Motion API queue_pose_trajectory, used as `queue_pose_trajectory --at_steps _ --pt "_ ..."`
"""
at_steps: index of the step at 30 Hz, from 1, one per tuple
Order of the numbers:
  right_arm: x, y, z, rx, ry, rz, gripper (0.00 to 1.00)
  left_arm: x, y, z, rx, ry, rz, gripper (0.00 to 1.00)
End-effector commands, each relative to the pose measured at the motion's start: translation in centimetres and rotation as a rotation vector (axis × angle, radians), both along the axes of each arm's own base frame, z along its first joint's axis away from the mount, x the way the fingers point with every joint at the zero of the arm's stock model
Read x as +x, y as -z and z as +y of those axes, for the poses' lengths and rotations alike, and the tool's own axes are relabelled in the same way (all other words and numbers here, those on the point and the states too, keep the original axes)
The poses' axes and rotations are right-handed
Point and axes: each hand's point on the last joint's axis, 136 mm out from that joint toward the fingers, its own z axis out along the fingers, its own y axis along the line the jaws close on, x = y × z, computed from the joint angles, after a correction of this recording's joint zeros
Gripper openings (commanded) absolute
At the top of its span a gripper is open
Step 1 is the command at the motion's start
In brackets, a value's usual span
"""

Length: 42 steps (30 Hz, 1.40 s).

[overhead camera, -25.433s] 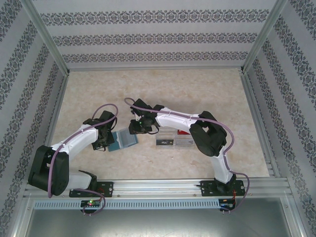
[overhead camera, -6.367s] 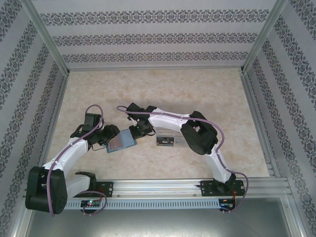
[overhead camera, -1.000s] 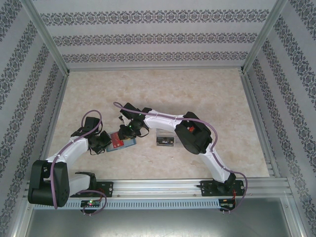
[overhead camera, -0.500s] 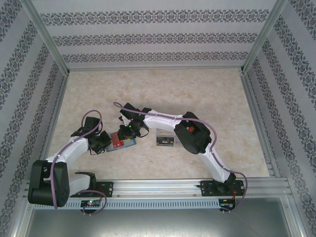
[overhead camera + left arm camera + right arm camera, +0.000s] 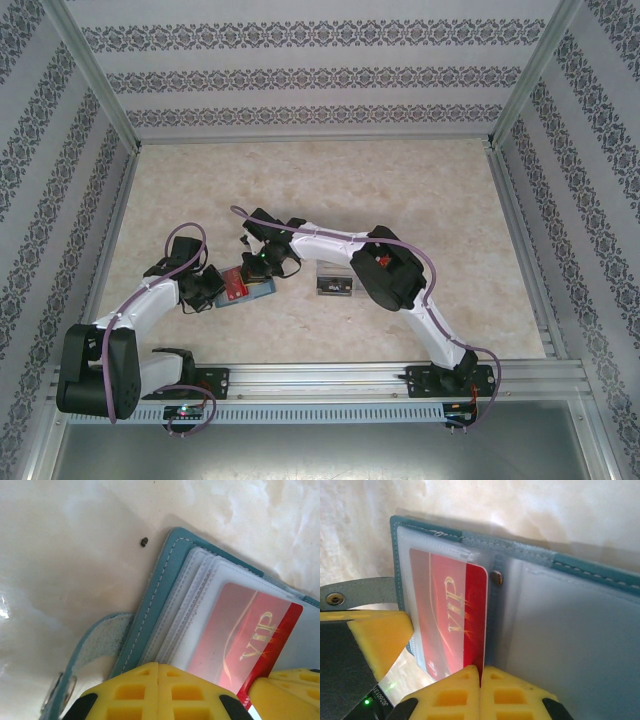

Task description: Take the credit cards out of the card holder

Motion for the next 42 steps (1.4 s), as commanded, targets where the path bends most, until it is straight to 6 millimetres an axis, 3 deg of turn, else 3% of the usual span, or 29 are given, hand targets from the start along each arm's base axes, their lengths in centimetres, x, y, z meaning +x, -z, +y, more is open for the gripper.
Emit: queue_pose_trajectory --at_steps 1,10,18,24,28,35,42 --pt "0.4 0.0 -0.1 0.004 0.009 0.002 0.02 -1.9 1.4 0.5 0.015 -0.003 0.074 0.04" --pt "0.7 -0.4 -1.6 -0.004 0.049 -0.016 0.00 -1.9 1.4 0.5 0.019 -0.002 0.076 0.04" --pt "1.1 -0.5 -4.4 -0.026 0.096 -0.036 0.00 -1.8 1.3 0.5 0.020 -0.002 0.074 0.04" --pt "1.7 -1.8 -6.7 -0.062 0.101 -0.092 0.00 -1.7 1.2 0.5 0.017 0.001 0.068 0.04" --pt "2.1 -3.5 -7.8 -0.082 0.082 -0.148 0.00 -1.5 1.0 0.4 0.015 0.003 0.061 0.04" --pt "2.4 -8.4 -9.9 -0.127 -0.021 -0.317 0.00 -0.7 -0.1 0.3 0.008 0.013 0.021 0.09" --pt "1.7 -13.4 -14.9 -0.261 -0.226 -0.575 0.00 0.8 -2.0 0.0 0.000 0.038 -0.043 0.18"
